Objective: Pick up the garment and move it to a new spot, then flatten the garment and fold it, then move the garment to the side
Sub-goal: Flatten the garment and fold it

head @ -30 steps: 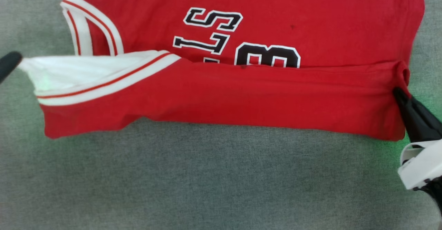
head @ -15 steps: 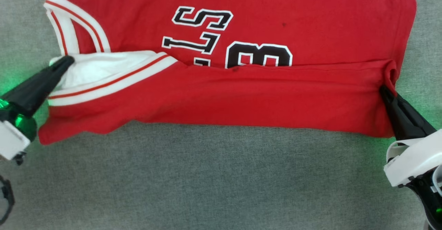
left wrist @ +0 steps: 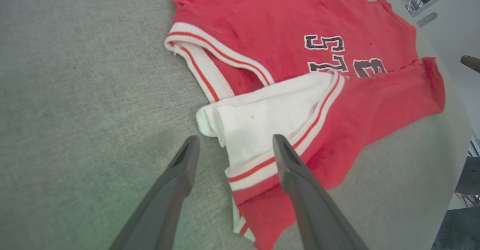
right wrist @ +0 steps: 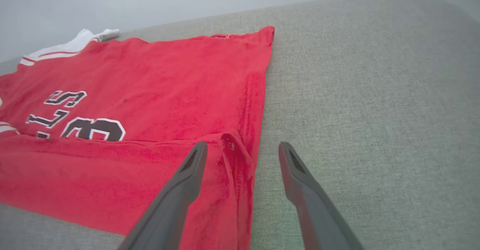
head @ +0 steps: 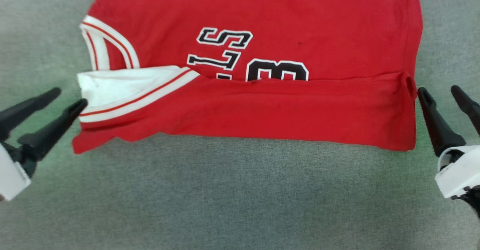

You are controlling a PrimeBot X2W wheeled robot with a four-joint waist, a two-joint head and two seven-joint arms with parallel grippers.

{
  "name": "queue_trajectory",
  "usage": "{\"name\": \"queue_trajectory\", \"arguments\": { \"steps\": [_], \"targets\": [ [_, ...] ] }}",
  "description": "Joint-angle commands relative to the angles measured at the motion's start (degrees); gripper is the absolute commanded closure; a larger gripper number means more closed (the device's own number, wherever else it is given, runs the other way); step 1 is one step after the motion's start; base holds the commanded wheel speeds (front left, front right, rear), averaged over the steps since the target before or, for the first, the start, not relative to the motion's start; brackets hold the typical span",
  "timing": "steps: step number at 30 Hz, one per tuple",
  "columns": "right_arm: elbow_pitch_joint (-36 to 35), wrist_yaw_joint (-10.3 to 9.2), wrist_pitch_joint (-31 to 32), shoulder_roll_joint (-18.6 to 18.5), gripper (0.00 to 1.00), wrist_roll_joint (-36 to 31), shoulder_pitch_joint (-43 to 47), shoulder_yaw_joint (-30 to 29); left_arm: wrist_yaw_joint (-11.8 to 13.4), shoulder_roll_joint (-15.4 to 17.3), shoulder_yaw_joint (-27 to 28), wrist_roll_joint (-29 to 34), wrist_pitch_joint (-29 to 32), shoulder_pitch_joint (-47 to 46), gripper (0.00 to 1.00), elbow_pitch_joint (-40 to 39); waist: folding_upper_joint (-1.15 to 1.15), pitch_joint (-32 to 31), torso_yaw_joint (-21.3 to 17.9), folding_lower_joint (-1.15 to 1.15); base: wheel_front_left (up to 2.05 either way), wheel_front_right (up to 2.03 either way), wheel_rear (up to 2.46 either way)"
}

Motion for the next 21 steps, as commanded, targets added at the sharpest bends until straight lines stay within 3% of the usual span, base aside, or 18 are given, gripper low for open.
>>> {"name": "queue_trajectory", "arguments": {
  "steps": [1,4,10,21],
  "targets": [
    [-0.4,-0.08,0.7,0.0,0.0,0.3,-0.4,-0.8,0.1,2.0,-1.5,-0.8,0.2,-0.8,0.0,-0.3,0.0,-2.7,1.0,0.0,0.0,0.0,0.0],
    [-0.7,-0.08,1.3,0.0,0.0,0.5,-0.4,-1.2,0.1,4.4,-3.7,-2.0,2.0,-1.7,0.0,-0.7,0.0,-3.3,1.1,0.0,0.0,0.0,0.0],
    [-1.4,-0.08,2.0,0.0,0.0,1.2,-0.3,-1.2,0.1,8.6,-9.2,-6.3,13.5,-4.7,0.0,-1.5,0.0,-3.2,0.5,0.0,0.0,0.0,0.0],
    [-3.1,-0.08,-0.3,0.0,0.0,1.8,1.6,0.8,0.1,5.2,-11.8,-10.2,21.9,-10.8,0.0,3.7,0.0,0.8,-3.0,0.0,0.0,0.0,0.0]
  ]
}}
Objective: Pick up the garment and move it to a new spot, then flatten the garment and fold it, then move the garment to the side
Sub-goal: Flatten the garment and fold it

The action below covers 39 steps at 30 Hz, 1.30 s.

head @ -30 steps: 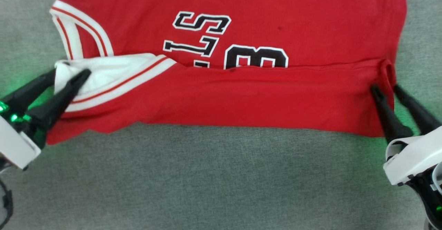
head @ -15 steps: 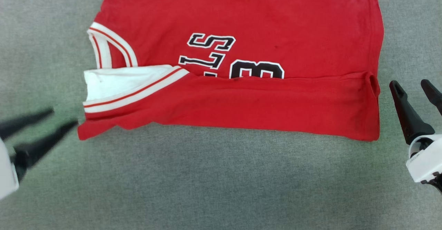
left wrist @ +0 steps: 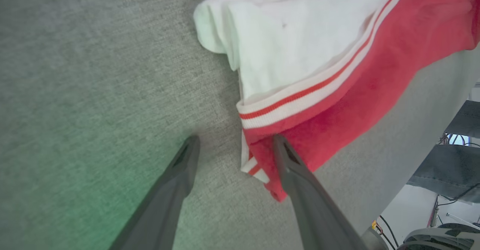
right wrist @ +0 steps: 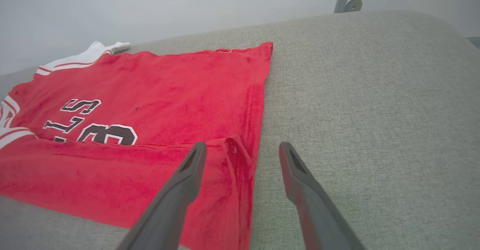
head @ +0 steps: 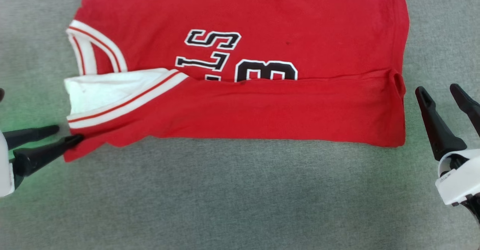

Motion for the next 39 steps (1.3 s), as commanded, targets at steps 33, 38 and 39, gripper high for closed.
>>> {"name": "queue_trajectory", "arguments": {
  "steps": [33,38,39],
  "targets": [
    [3.1,-0.08,31.3,0.0,0.0,-5.3,-5.4,3.7,0.1,-3.4,3.3,-4.3,3.1,2.8,1.0,-6.7,0.0,4.2,-1.3,0.0,0.0,0.0,0.0],
    [8.0,-0.08,31.8,0.2,1.0,-4.6,-7.0,5.1,0.1,-4.0,3.9,-3.6,3.0,3.1,1.0,-6.7,0.0,4.3,-0.8,0.0,0.0,0.0,0.0],
    [8.4,-0.08,31.7,0.3,1.0,-4.1,-7.3,5.4,0.1,-4.1,4.0,-3.6,3.0,3.1,1.0,-6.7,0.0,4.3,-0.7,0.0,0.0,0.0,0.0]
  ]
}}
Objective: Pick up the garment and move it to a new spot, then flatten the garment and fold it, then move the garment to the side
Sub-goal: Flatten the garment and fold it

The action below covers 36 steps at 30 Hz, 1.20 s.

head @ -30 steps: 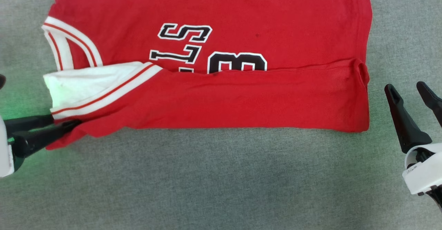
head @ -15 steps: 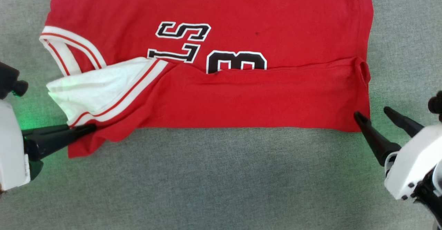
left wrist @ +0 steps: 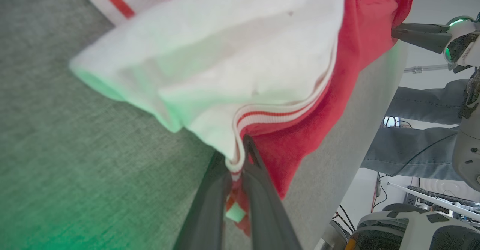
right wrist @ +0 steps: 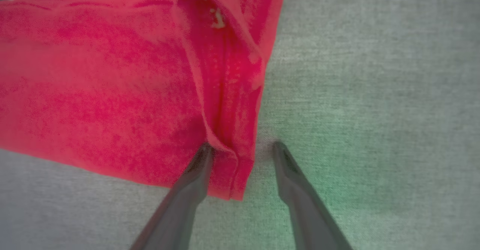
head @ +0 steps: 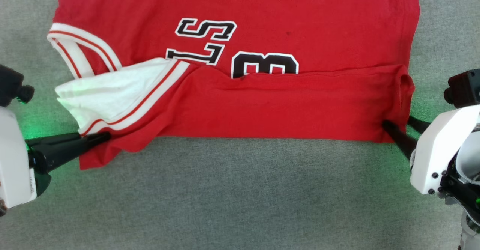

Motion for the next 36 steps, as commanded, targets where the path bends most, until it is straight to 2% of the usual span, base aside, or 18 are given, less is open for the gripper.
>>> {"name": "queue_trajectory", "arguments": {
  "steps": [1,6,17,25,32,33,34,35,36],
  "targets": [
    [2.2,-0.08,0.0,0.6,1.0,1.0,0.2,1.1,0.2,-0.7,-0.4,0.5,0.0,1.3,1.0,0.3,0.0,-0.1,0.2,0.0,0.0,0.0,0.0],
    [1.4,-0.08,-1.1,0.4,1.0,0.9,-0.2,0.2,0.2,-0.4,1.0,-0.3,-1.0,2.1,1.0,0.0,0.0,-1.6,0.2,0.0,0.0,0.0,0.0],
    [-3.2,-0.08,2.8,0.4,1.0,-1.6,2.1,-1.9,0.2,4.1,5.4,-1.0,-7.7,12.0,1.0,-5.9,0.0,-6.6,1.2,0.0,0.0,0.0,0.0],
    [-5.8,-0.08,7.0,0.3,1.0,-4.0,3.7,-4.3,0.2,7.0,3.4,3.2,-14.5,21.2,1.0,-12.8,0.0,-8.2,2.3,0.0,0.0,0.0,0.0],
    [-7.0,-0.08,6.7,0.4,1.0,-4.2,4.9,-6.1,0.2,8.4,0.8,5.9,-21.4,25.4,0.98,-15.5,0.0,-8.1,2.5,0.0,0.0,0.0,0.0],
    [-7.3,-0.08,5.8,0.3,0.9,-4.2,4.8,-6.4,0.2,8.5,0.7,6.0,-22.4,25.5,0.7,-15.3,0.0,-8.1,2.5,0.0,0.0,0.0,0.0],
    [-7.5,-0.08,4.9,0.3,0.48,-4.2,4.7,-6.5,0.2,8.5,0.5,5.8,-23.3,25.7,0.48,-15.0,0.0,-8.2,2.4,0.0,0.0,0.0,0.0],
    [-7.9,-0.08,3.9,0.4,0.0,-4.0,4.6,-6.3,0.2,8.6,0.4,5.8,-24.0,25.7,0.2,-14.9,0.0,-8.4,2.5,0.0,0.0,0.0,0.0],
    [-7.9,-0.08,3.9,0.4,0.0,-4.0,4.6,-6.3,0.2,8.6,0.4,5.8,-24.0,25.7,0.2,-14.9,0.0,-8.4,2.5,0.0,0.0,0.0,0.0]
  ]
}}
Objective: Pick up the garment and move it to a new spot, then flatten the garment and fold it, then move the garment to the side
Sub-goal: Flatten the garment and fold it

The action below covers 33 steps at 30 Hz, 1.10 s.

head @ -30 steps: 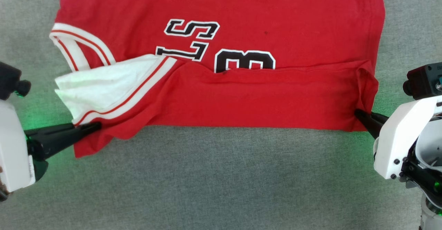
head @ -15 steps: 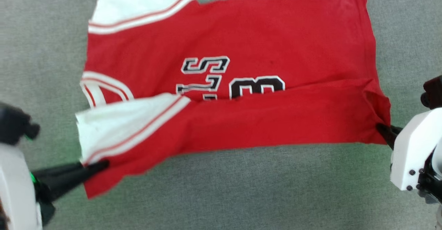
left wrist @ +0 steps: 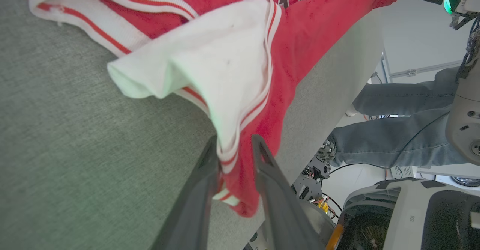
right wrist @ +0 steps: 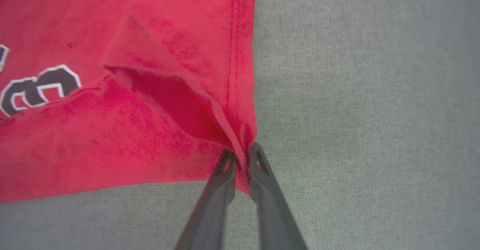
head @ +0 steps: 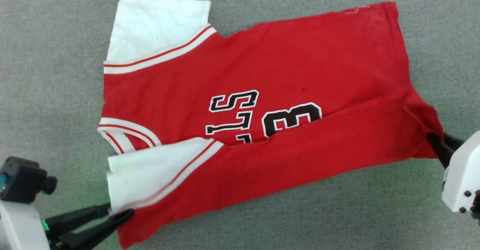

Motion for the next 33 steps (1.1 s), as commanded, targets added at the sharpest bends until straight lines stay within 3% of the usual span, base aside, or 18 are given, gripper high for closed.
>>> {"name": "queue_trajectory", "arguments": {
  "steps": [1,8,14,18,25,33],
  "targets": [
    [-0.5,-0.08,-0.8,0.0,0.0,0.3,0.1,-0.1,0.1,0.1,-0.1,-0.2,-0.6,0.4,0.0,0.0,0.0,-0.3,0.1,0.0,0.0,0.0,0.0],
    [-5.5,-0.08,-11.2,-0.6,0.0,1.5,2.7,-1.7,0.1,0.9,1.1,-1.3,-10.1,1.4,0.0,1.6,0.0,-1.9,0.7,0.0,0.0,0.0,0.0],
    [-4.4,-0.08,-29.8,-0.5,0.0,-1.8,1.4,1.7,0.1,-0.4,4.2,-0.6,-22.1,0.6,0.0,9.2,0.0,-2.1,0.8,0.0,0.0,0.0,0.0],
    [-1.0,-0.09,-44.1,-0.1,0.0,-5.4,-0.3,4.9,0.1,-2.4,6.8,0.9,-25.2,-2.3,0.0,15.0,0.0,-1.1,-0.1,0.0,0.0,0.0,0.0],
    [5.5,-0.08,-65.6,0.1,0.0,-5.2,-1.5,8.0,0.1,-4.9,10.0,5.7,-26.0,-12.4,0.0,25.0,0.0,2.1,-3.4,0.0,0.0,0.0,0.0],
    [4.9,-0.08,-75.1,0.1,0.0,-4.3,1.8,13.6,0.1,-1.4,7.7,6.1,-13.5,-27.0,0.0,31.2,0.0,7.0,-10.2,0.0,0.0,0.0,0.0]
  ]
}}
